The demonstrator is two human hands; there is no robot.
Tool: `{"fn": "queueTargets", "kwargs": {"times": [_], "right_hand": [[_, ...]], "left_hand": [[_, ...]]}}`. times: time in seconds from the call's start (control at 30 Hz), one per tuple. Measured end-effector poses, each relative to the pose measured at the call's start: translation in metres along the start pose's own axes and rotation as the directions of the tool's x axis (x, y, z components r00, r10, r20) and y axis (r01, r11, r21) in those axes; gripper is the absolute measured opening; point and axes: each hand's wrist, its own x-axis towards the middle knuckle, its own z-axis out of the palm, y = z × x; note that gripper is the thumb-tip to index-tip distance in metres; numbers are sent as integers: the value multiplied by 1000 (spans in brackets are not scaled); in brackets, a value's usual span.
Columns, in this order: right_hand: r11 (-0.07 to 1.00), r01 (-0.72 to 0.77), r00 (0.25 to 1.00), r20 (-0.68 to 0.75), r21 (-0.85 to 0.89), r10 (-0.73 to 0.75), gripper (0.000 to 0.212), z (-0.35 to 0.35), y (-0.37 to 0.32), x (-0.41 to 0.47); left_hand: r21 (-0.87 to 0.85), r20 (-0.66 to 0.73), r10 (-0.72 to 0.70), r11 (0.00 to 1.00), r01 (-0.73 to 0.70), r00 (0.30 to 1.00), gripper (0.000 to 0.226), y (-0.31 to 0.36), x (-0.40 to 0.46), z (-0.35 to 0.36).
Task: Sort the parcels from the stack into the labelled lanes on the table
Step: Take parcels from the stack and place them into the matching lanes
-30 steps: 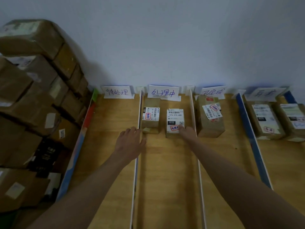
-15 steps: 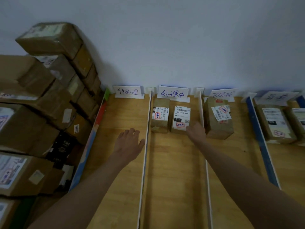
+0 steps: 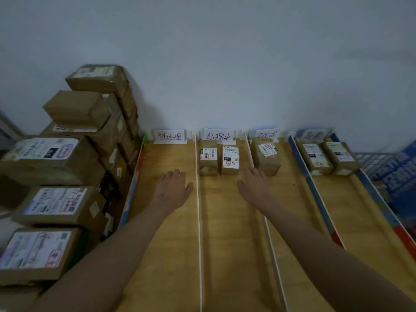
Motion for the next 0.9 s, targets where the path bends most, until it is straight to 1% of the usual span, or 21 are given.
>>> {"fn": "queueTargets", "kwargs": {"times": [0.1,0.2,0.3,0.37,0.53,0.63,0.73,0.9], "right_hand": [[1000,-23,999,-44,6,23,45,-3,-24,-43],[999,-14,998,-69,-29,12,39,2,-54,-85],[999,-15,999,-48,-39,13,38,5,-87,-123],[997,11,998,-58,-74,-15,40,4,-111,-144],[995,96,992,-83,-40,-99,50,11,-179,-179],[989,150,987,-52,-2,-150,53,21,-218,-191],[977,213,977,-36,17,-212,54,31,-251,-193],[965,262,965,-17,18,-261,50,38,-296,-175]], "left_hand": [[-9,-38,54,998,-54,998,51,-12,-40,-7],[-14,-71,96,995,-97,993,53,-33,-82,-16],[-21,-111,100,994,-103,989,53,-62,-121,-27],[-25,-145,85,996,-90,986,51,-86,-146,-35],[-40,-190,25,999,-33,981,50,-148,-197,-54],[-57,-219,-36,998,24,975,50,-187,-222,-57],[-100,-198,-114,990,95,974,48,-225,-238,-55],[-68,-167,-220,975,211,961,50,-278,-237,-63]]}}
